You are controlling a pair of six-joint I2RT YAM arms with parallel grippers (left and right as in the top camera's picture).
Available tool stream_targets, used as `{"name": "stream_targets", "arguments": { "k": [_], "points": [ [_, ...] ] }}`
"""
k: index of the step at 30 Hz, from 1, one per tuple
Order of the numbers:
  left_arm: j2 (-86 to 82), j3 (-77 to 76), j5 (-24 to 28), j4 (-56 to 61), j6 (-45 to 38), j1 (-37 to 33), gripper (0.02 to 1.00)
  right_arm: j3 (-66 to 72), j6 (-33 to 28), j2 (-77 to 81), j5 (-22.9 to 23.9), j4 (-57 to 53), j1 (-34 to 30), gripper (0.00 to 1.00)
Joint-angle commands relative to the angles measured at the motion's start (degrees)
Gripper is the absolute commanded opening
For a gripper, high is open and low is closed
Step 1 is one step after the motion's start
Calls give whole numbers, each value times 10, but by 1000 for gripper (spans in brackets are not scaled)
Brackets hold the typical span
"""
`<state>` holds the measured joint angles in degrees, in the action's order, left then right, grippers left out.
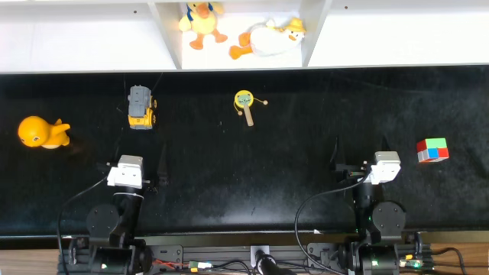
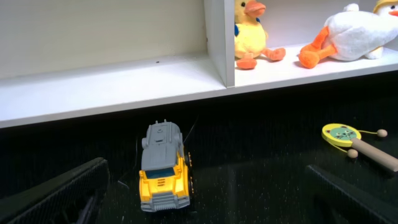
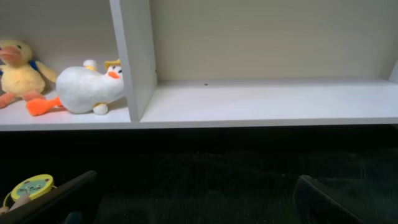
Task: Store Toys
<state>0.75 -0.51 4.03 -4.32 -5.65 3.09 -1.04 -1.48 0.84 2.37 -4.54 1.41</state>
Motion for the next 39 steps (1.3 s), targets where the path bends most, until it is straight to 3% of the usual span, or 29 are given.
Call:
{"name": "stream_targets", "arguments": {
  "k": [1, 9, 16, 19, 27, 36, 39],
  "points": [
    [-6, 0, -7, -3, 10, 3, 998, 8, 2, -6, 2, 2, -3, 996],
    [-6, 0, -2, -3, 14, 3, 998, 8, 2, -6, 2, 2, -3, 996],
    [62, -61, -2, -70, 189, -33, 998, 8, 2, -6, 2, 2, -3, 996],
    [130, -145, 3, -168, 198, -49, 998, 8, 2, -6, 2, 2, -3, 996],
    [339, -362, 3, -426, 64, -119, 996, 8, 2, -6, 2, 2, -3, 996],
    [518, -471, 26, -435, -127, -261, 996, 8, 2, -6, 2, 2, -3, 996],
    [538, -495, 57, -435, -178, -325, 996, 8, 2, -6, 2, 2, -3, 996]
  ]
}}
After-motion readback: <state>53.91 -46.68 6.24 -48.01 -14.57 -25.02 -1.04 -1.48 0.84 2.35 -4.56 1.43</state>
